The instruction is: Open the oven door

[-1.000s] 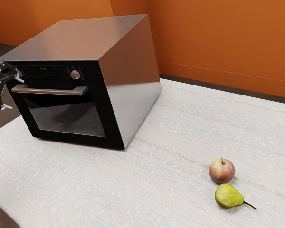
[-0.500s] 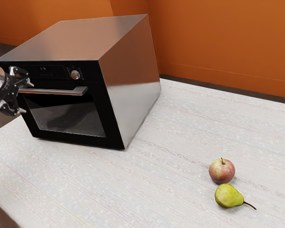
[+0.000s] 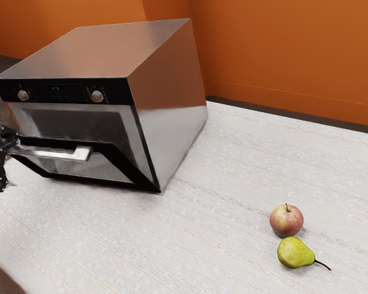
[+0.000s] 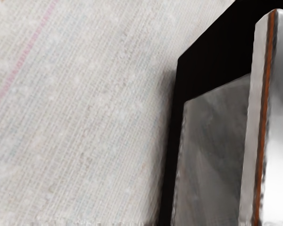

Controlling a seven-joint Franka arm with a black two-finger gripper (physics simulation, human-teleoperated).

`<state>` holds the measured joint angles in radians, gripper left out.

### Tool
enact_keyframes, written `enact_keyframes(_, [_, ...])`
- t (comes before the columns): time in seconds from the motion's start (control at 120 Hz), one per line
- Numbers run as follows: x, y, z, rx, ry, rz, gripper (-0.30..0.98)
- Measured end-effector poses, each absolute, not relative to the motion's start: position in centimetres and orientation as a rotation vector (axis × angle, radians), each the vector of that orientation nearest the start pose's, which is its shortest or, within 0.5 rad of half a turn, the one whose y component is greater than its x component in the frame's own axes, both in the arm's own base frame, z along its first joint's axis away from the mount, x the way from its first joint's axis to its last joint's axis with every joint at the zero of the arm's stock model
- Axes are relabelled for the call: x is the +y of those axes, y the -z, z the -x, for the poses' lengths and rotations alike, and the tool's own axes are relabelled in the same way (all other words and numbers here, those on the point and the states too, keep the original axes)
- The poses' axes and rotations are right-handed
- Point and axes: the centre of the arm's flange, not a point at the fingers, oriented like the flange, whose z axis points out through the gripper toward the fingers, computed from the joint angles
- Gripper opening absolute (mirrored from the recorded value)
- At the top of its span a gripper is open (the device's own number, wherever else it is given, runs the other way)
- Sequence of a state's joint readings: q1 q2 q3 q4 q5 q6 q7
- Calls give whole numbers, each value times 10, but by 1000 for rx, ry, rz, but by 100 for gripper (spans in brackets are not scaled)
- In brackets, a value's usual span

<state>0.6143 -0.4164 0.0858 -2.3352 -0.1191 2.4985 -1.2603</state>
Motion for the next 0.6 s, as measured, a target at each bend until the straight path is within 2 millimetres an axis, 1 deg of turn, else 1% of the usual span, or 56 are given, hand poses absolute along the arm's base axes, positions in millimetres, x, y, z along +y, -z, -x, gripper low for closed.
enact_keyframes(0.083, [277,-550,-291,2372,-755,-1372,68])
enact_keyframes(0.125, [262,-548,-251,2383,-801,-1307,68])
enact_keyframes(0.15, [254,-549,-234,2381,-832,-1277,68])
enact_keyframes(0.183, [246,-553,-220,2371,-866,-1252,68])
enact_keyframes(0.2, [242,-556,-217,2364,-879,-1250,68])
enact_keyframes(0.217, [238,-562,-218,2345,-890,-1261,68])
enact_keyframes(0.233, [227,-573,-228,2300,-892,-1306,68])
enact_keyframes(0.25, [212,-587,-241,2242,-898,-1367,68])
enact_keyframes(0.275, [185,-617,-264,2150,-927,-1466,68])
enact_keyframes(0.283, [175,-634,-274,2117,-947,-1502,68])
enact_keyframes(0.3, [153,-675,-295,2043,-995,-1579,68])
enact_keyframes(0.317, [126,-722,-317,1956,-1037,-1663,68])
enact_keyframes(0.333, [92,-759,-340,1865,-1054,-1757,68])
enact_keyframes(0.342, [74,-772,-350,1820,-1047,-1807,68])
enact_keyframes(0.358, [43,-789,-371,1735,-1016,-1903,68])
enact_keyframes(0.383, [7,-803,-397,1633,-960,-2026,68])
enact_keyframes(0.4, [-12,-805,-412,1579,-920,-2104,68])
enact_keyframes(0.417, [-27,-803,-424,1538,-878,-2174,68])
enact_keyframes(0.45, [-58,-787,-445,1465,-780,-2310,68])
enact_keyframes(0.483, [-80,-770,-456,1415,-700,-2417,68])
enact_keyframes(0.517, [-95,-753,-462,1381,-633,-2504,68])
enact_keyframes(0.542, [-102,-742,-464,1363,-589,-2557,68])
enact_keyframes(0.6, [-106,-719,-465,1353,-498,-2646,69])
